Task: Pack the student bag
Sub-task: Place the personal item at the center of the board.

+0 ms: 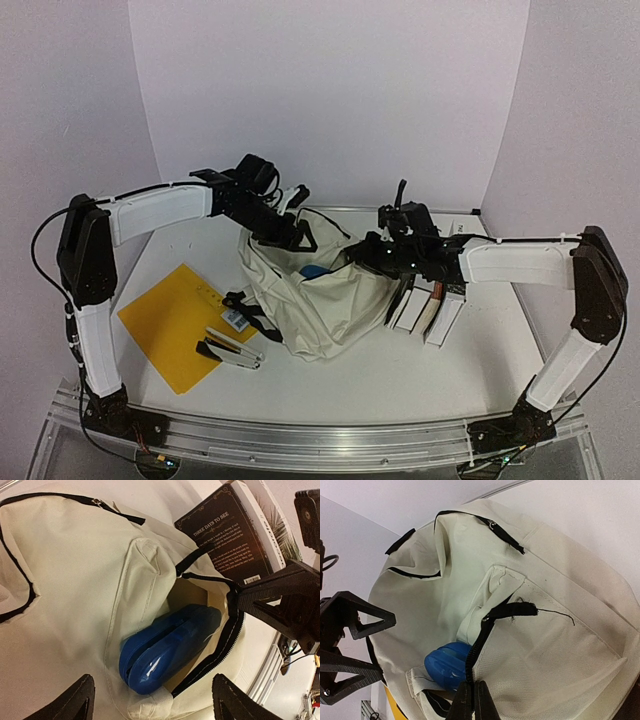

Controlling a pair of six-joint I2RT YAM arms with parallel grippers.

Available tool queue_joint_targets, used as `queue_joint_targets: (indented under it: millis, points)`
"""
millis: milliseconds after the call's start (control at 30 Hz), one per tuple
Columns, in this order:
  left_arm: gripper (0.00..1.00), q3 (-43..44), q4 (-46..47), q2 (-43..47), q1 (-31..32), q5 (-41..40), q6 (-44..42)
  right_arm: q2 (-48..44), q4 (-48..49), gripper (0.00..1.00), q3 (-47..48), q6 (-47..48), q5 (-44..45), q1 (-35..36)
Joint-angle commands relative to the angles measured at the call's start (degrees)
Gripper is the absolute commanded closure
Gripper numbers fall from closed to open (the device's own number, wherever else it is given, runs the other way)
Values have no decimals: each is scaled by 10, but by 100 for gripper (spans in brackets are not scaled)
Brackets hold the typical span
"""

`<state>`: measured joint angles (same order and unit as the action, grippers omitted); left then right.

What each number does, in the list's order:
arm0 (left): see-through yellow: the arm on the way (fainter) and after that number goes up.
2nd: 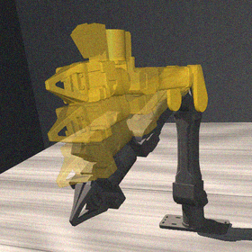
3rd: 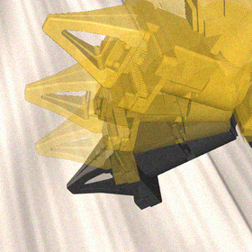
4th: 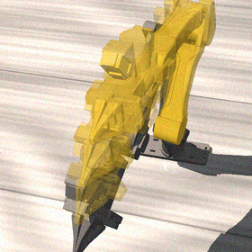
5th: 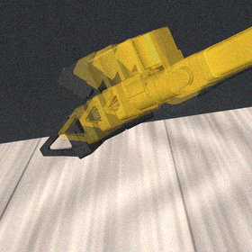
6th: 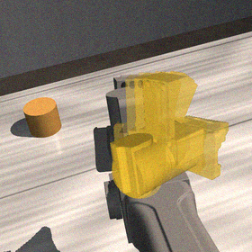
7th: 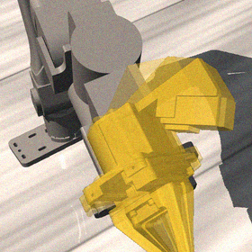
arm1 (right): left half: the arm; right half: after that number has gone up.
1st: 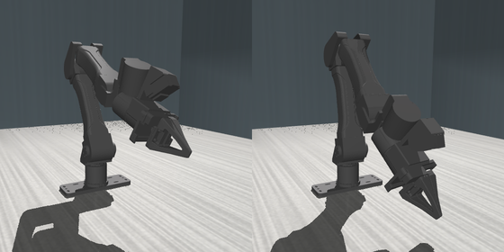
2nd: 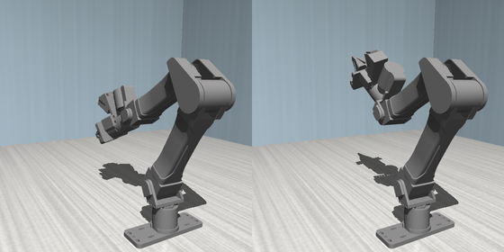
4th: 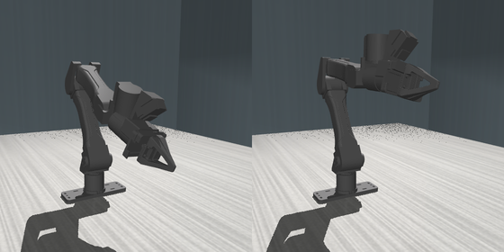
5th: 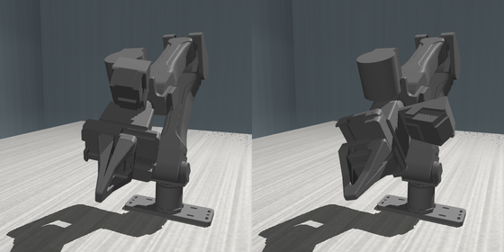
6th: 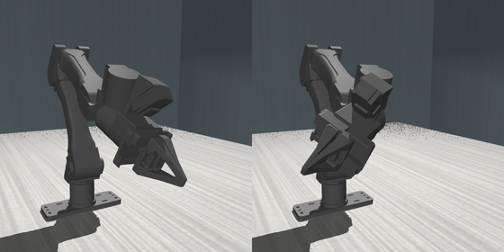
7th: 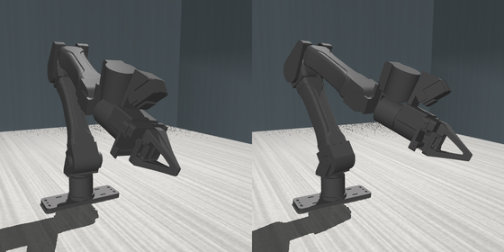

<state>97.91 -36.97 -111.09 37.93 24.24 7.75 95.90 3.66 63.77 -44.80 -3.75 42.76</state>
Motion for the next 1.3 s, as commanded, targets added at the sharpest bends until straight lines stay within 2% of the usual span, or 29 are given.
queue_joint_targets:
  millis: [0, 100, 567, 833, 1033, 1267]
  points:
    - [24, 3, 38, -7, 0, 31, 66, 6, 14, 100, 17, 6, -3, -3]
    - [32, 7, 41, -21, 1, 28, 76, 5, 14, 100, 16, 6, -4, -3]
    - [45, -6, 47, -54, 5, 58, 94, 8, 14, 100, 15, 6, -4, -3]
    - [60, -12, 42, -70, 20, 80, 100, 16, 14, 100, 20, 6, -8, -3]
    - [68, -22, 68, -70, 26, 109, 115, 15, 15, 100, 22, 5, -9, -3]
    - [69, -29, 89, -84, 45, 132, 125, 15, 15, 100, 23, 6, -12, -3]
